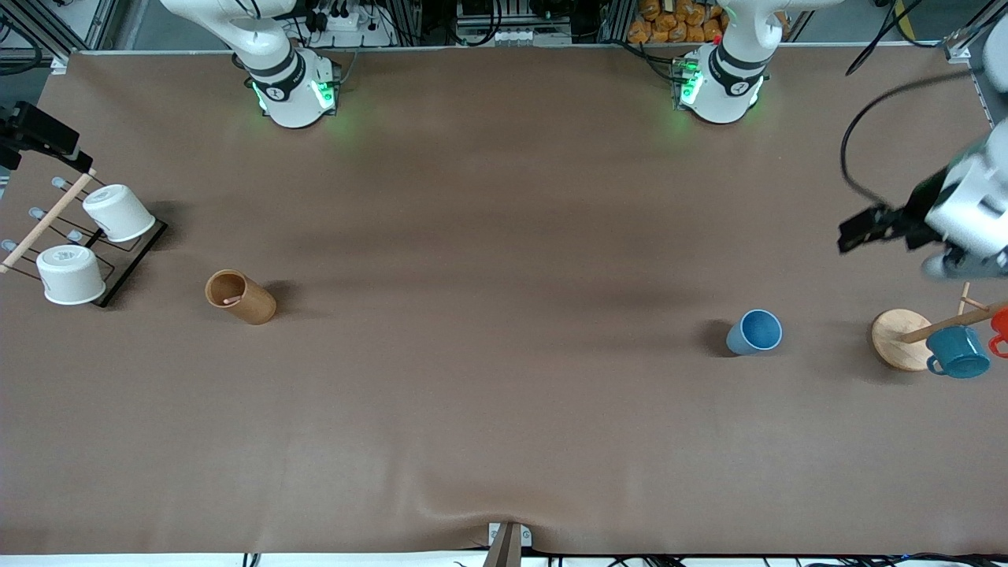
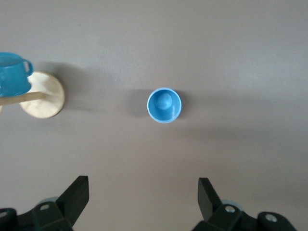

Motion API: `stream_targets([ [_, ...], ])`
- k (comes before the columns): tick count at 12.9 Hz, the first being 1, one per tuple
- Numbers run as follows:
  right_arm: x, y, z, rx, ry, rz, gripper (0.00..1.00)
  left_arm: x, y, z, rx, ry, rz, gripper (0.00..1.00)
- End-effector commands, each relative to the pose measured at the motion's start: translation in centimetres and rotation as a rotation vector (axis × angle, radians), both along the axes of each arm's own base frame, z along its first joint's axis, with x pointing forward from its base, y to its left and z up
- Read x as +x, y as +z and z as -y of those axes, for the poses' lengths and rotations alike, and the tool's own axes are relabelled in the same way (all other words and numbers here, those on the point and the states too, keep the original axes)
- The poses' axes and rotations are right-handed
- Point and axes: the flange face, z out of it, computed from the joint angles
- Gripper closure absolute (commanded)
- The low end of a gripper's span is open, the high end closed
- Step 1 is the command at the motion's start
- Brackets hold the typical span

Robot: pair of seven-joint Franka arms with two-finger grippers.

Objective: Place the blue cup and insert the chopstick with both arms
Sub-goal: 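Reach the left gripper down to the blue cup and grasp it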

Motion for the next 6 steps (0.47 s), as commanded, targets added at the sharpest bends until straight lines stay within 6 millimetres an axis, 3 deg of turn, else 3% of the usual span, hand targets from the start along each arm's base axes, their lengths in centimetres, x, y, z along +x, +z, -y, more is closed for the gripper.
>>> stream_targets([
  [1,0.3,-0.2,0.2,0.005,-0.011,-0.014,0.00,-0.4,-7.6,0.1,0.003,0.007,0.039,0.00],
  [3,0.7,-0.8,1.3,-0.010,-0.033,-0.019,0.00,-1.0,-13.7,0.0,0.000,0.020,0.110,0.00],
  [5,1.2,-2.0,3.2,-0.013,-0.067,-0.044,0.00,-0.6,-17.9,-0.1,-0.004,0.023,0.097,0.00],
  [6,2.2,-3.6,3.4,-0.015,-0.068,-0.072,0.00,-0.2,-19.8,-0.2,-0.007,0.025,0.092,0.00],
])
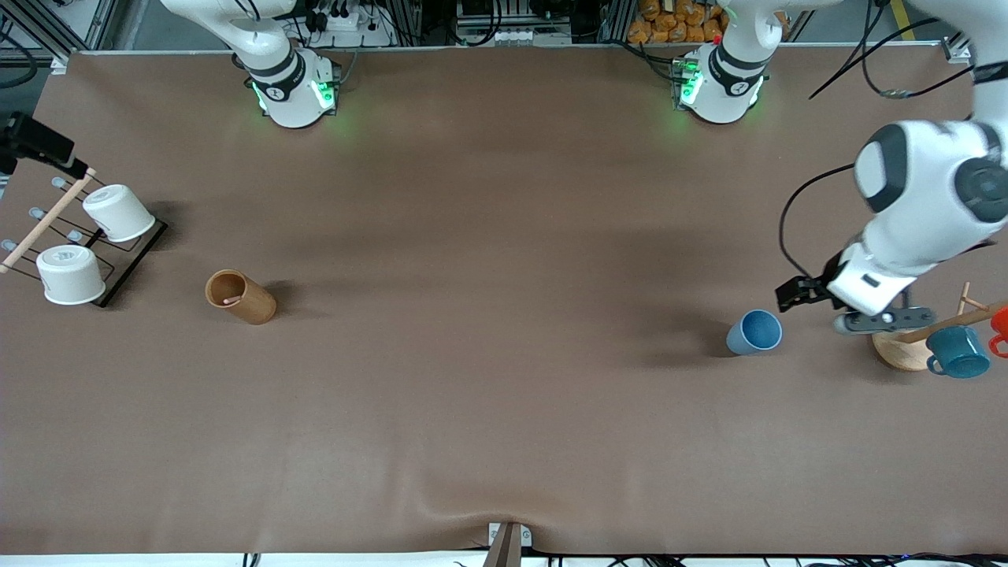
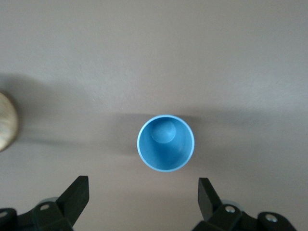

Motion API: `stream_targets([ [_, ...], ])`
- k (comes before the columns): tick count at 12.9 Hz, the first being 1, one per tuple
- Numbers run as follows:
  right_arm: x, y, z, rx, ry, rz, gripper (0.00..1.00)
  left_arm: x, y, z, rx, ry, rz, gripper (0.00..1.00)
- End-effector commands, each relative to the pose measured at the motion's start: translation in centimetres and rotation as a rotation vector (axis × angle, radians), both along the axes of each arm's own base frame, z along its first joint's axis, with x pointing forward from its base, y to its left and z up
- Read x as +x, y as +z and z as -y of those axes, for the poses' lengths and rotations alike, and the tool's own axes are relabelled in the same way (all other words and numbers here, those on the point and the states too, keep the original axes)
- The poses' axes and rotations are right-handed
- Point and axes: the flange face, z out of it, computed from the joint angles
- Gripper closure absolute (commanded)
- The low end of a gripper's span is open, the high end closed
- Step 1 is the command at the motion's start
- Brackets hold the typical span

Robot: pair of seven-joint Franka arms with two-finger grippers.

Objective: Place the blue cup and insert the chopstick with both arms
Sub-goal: 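Reach the left gripper down to the blue cup and grasp it, then carry the blue cup with the left gripper while the right gripper reaches the chopstick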

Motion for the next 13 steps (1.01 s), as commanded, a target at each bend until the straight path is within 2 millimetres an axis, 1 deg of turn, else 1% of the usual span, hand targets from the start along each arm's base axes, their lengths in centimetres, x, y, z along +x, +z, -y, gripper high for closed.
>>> stream_targets([
  [1,2.3,-3.2,0.9,-0.010,-0.021,-0.056,0.00,0.5,-3.6,0.0,0.002,0.011,0.003,0.00],
  [2,3.4,-4.7,0.9,-0.017,-0.019,-0.074,0.00,0.6,-5.2,0.1,0.001,0.010,-0.012,0.00],
  [3,4.0,-5.0,1.0,-0.034,-0.017,-0.054,0.00,0.9,-6.2,0.0,-0.001,0.010,-0.005,0.04],
  [4,4.3,-4.9,1.3,-0.048,-0.020,-0.033,0.00,1.0,-6.8,-0.1,-0.003,0.012,0.000,0.08],
  [5,4.6,-5.5,1.5,-0.047,-0.022,-0.039,0.00,1.1,-7.3,-0.1,-0.003,0.012,-0.002,0.12],
  [7,4.6,-6.4,0.6,-0.042,-0.014,-0.069,0.00,1.4,-8.3,-0.2,-0.005,0.015,0.004,0.18],
  [8,4.4,-6.5,-0.6,-0.029,-0.006,-0.090,0.00,1.5,-8.9,-0.2,-0.006,0.015,0.009,0.25],
  [9,4.3,-6.4,-2.9,-0.043,0.036,-0.098,0.00,1.5,-9.4,-0.4,-0.006,0.018,0.009,0.37],
  [10,4.4,-6.5,-3.6,-0.049,0.050,-0.100,0.00,1.5,-9.7,-0.8,-0.006,0.026,0.004,0.59],
  [12,4.3,-6.6,-3.3,-0.048,0.047,-0.105,0.00,1.6,-10.2,-1.6,-0.006,0.035,0.006,0.98],
  [13,4.4,-6.7,-2.7,-0.047,0.040,-0.106,0.00,1.7,-10.3,-1.5,-0.006,0.035,0.005,1.00],
])
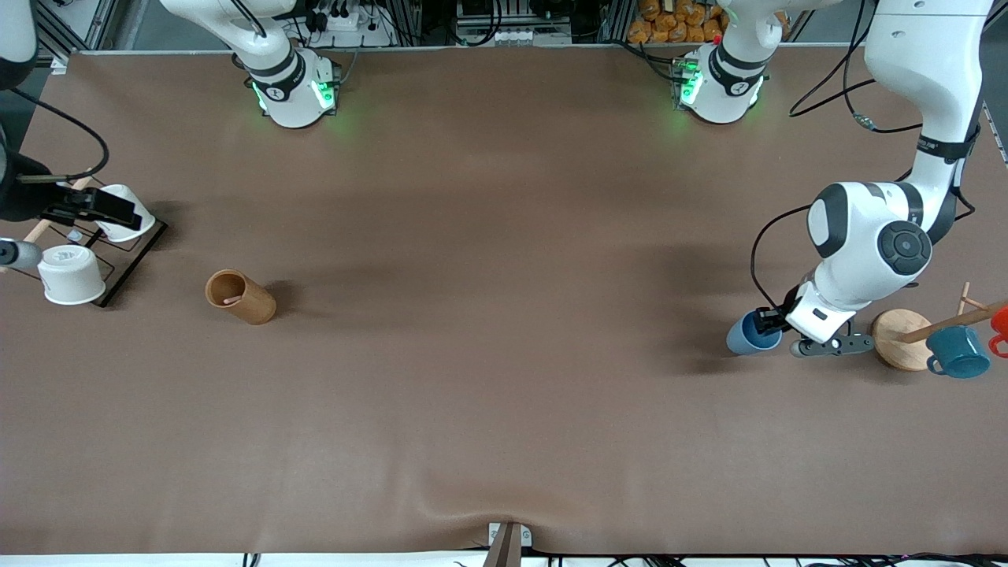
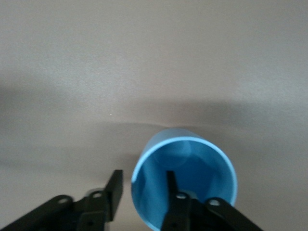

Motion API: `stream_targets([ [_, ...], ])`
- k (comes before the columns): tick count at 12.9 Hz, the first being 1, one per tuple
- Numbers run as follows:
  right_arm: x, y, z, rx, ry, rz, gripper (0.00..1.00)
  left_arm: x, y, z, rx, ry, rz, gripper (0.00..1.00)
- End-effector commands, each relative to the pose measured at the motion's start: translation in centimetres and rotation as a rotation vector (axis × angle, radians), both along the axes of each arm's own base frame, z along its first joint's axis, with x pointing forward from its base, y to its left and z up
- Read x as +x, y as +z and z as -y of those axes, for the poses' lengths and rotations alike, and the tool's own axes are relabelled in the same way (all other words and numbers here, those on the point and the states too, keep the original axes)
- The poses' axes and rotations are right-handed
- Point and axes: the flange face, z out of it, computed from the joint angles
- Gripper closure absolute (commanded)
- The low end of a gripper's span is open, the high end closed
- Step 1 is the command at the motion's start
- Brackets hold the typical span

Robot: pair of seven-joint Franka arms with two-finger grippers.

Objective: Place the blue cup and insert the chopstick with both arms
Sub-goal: 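Carry the blue cup with the left gripper while the right gripper reaches the chopstick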

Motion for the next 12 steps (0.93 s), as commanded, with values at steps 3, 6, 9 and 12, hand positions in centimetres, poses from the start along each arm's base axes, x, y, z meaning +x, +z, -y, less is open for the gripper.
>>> stream_targets([
  [3,2.5,-6.1,1.7,-0.023,-0.036,-0.105,0.00,0.7,0.1,0.2,0.004,0.003,0.018,1.00],
  [6,3.6,-8.8,2.2,-0.063,-0.021,-0.138,0.00,0.3,1.2,7.0,-0.029,-0.105,0.024,1.00],
  [9,4.8,-11.1,0.0,-0.068,0.016,-0.141,0.00,-0.9,3.7,20.3,-0.098,-0.196,0.059,1.00],
  [12,6.6,-14.1,-2.1,-0.073,0.055,-0.114,0.00,-4.0,1.9,33.3,-0.135,-0.227,0.035,1.00],
])
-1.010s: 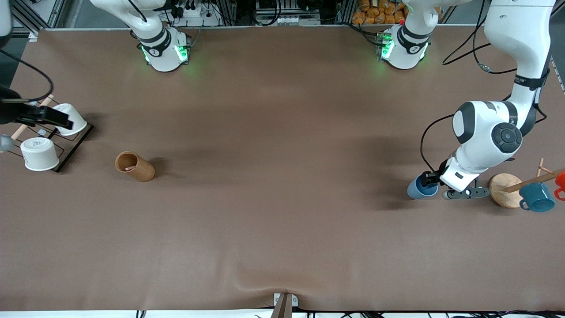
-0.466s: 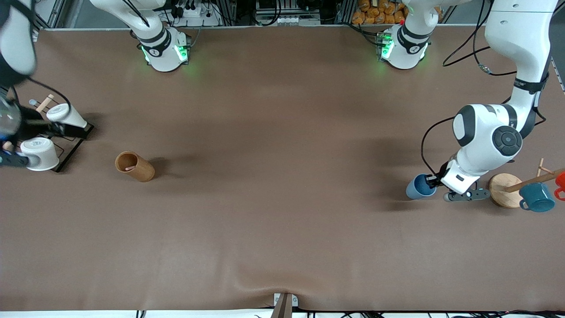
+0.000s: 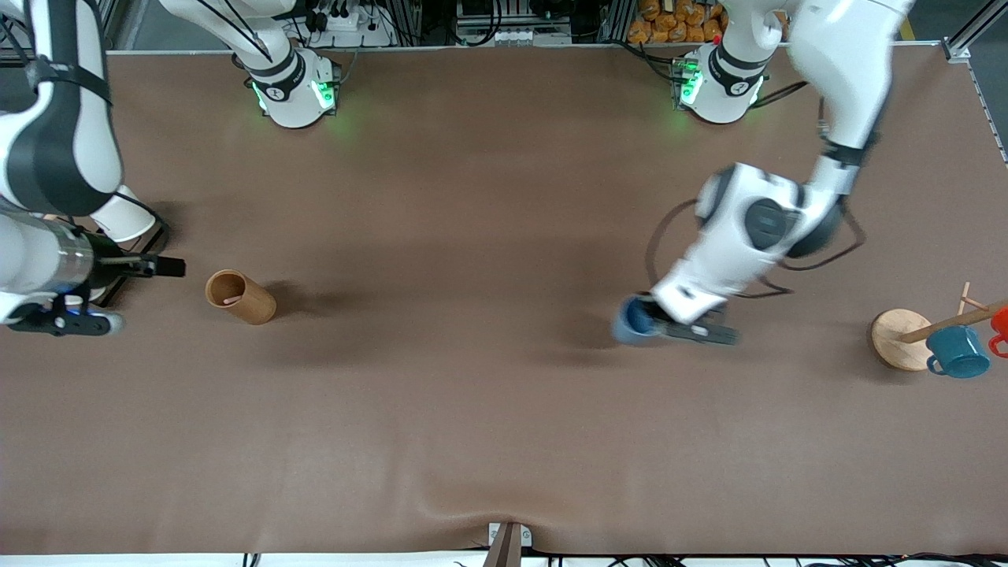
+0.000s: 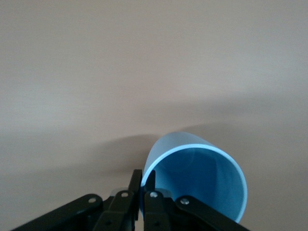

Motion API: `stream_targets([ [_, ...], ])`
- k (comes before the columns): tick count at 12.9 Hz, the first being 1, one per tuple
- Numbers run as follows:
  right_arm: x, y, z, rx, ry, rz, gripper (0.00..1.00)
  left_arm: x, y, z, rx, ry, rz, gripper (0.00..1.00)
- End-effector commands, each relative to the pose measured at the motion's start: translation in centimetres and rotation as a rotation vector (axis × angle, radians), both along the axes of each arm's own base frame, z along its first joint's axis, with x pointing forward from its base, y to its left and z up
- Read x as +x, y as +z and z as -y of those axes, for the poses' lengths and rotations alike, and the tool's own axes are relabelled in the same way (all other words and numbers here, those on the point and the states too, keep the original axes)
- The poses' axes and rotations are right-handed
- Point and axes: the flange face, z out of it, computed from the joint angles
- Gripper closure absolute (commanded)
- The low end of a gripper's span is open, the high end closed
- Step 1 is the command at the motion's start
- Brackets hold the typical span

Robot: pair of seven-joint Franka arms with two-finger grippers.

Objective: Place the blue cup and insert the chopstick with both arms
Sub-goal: 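Carry the blue cup with the left gripper while the right gripper reaches the chopstick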

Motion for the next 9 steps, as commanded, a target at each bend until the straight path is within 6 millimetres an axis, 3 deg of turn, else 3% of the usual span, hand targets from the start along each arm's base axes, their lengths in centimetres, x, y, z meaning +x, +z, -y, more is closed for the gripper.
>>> stream_targets([
  [1,1.4,-2.8,-2.2,-0.021,0.047,0.007,0.00,-0.7,-2.9,7.8,-0.016,0.030,-0.032,1.00],
  [3,1.6,-4.6,-3.6,-0.021,0.069,0.025,0.00,-1.8,-4.7,12.4,-0.023,0.020,-0.044,1.00],
  [5,2.1,-6.4,-3.3,-0.023,0.067,0.029,0.00,-3.5,-5.4,17.2,-0.047,0.051,-0.057,1.00],
  [6,2.3,-7.3,-3.0,-0.025,0.057,0.027,0.00,-4.3,-5.3,18.5,-0.050,0.050,-0.055,1.00],
  [9,2.6,-9.9,-2.6,-0.029,0.044,-0.003,0.00,-5.7,-5.6,19.6,-0.039,0.030,-0.061,1.00],
])
